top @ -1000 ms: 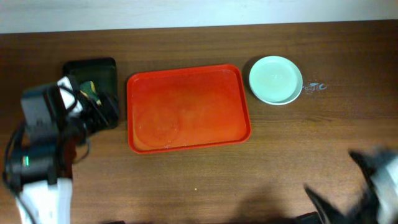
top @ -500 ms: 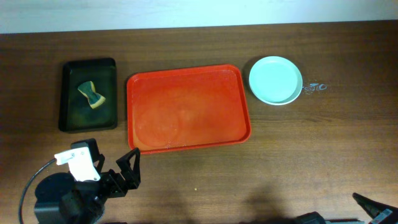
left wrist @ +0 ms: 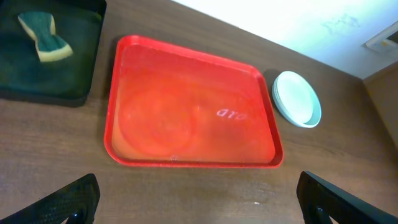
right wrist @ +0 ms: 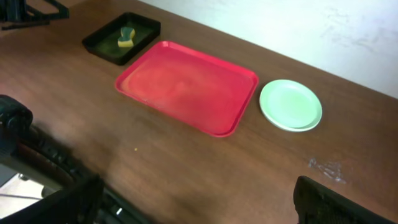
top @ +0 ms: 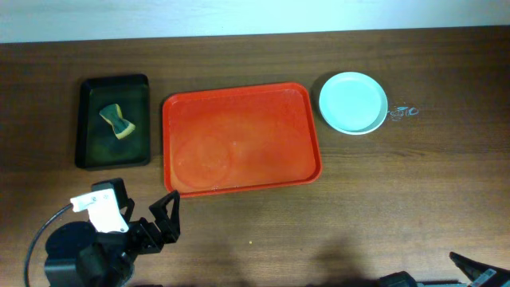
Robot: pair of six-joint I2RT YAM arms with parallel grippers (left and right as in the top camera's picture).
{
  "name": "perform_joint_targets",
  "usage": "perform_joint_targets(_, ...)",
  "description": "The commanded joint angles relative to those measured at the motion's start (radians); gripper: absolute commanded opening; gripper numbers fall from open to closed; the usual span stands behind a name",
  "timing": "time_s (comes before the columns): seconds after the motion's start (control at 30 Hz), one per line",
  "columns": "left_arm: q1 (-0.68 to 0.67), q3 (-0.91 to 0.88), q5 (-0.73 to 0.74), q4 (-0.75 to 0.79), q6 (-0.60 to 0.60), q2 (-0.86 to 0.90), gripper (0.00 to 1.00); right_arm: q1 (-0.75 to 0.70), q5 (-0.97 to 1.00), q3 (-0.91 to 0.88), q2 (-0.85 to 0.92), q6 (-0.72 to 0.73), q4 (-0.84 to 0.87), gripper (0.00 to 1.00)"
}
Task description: Clean dirty plates on tray and stack at the side
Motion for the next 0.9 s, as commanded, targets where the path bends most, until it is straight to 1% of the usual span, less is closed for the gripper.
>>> perform_joint_targets(0.0, -0.004, -0.006, 0.011, -0.011, 0.016, -0.008, 0.99, -0.015, 0.010, -0.045, -0.020, 0.003, 0.018, 0.98)
perform_joint_targets(0.03, -0.004, -0.006, 0.011, -0.011, 0.016, -0.008, 0.99, -0.032, 0.024, -0.091, -0.037, 0.003, 0.080, 0.99)
perform_joint_targets(0.1, -0.004, -0.006, 0.011, -0.011, 0.016, -0.008, 1.00, -0.069, 0.043, -0.248, -0.092, 0.003, 0.262, 0.98)
perform_joint_targets(0.17, -0.004, -0.006, 0.011, -0.011, 0.016, -0.008, 0.99, -0.097, 0.038, -0.441, -0.161, 0.004, 0.437, 0.99)
perform_joint_targets(0.2, -0.004, -0.006, 0.011, -0.011, 0.016, -0.008, 0.99, -0.113, 0.025, -0.576, -0.214, 0.004, 0.547, 0.98)
perform_joint_targets(0.27, -0.004, -0.006, 0.011, -0.011, 0.016, -0.008, 0.99, -0.130, -0.005, -0.758, -0.283, 0.007, 0.711, 0.98)
perform_joint_targets(0.3, -0.004, -0.006, 0.011, -0.011, 0.016, -0.008, 0.99, -0.137, -0.038, -0.894, -0.328, 0.007, 0.853, 0.98)
perform_joint_targets(0.33, -0.004, -0.006, 0.011, -0.011, 0.016, -0.008, 0.99, -0.139, -0.059, -0.985, -0.357, 0.007, 0.957, 0.98)
perform_joint_targets(0.43, -0.004, -0.006, 0.011, -0.011, 0.016, -0.008, 0.99, -0.140, -0.069, -1.201, -0.428, 0.007, 1.190, 0.98)
perform_joint_targets(0.5, -0.004, -0.006, 0.011, -0.011, 0.016, -0.008, 0.99, -0.143, -0.054, -1.310, -0.468, 0.008, 1.290, 0.99)
perform_joint_targets(0.53, -0.004, -0.006, 0.011, -0.011, 0.016, -0.008, 0.99, -0.154, -0.048, -1.362, -0.488, 0.032, 1.337, 0.99)
perform_joint_targets(0.67, -0.004, -0.006, 0.011, -0.011, 0.016, -0.008, 0.99, -0.198, 0.074, -1.504, -0.521, 0.236, 1.478, 0.98)
perform_joint_targets(0.73, -0.004, -0.006, 0.011, -0.011, 0.016, -0.008, 0.99, -0.216, 0.126, -1.558, -0.521, 0.325, 1.519, 0.98)
perform_joint_targets(0.8, -0.004, -0.006, 0.011, -0.011, 0.016, -0.008, 0.99, -0.226, 0.163, -1.601, -0.521, 0.377, 1.548, 0.98)
perform_joint_targets(0.87, -0.004, -0.006, 0.011, -0.011, 0.016, -0.008, 0.99, -0.226, 0.198, -1.648, -0.521, 0.383, 1.597, 0.98)
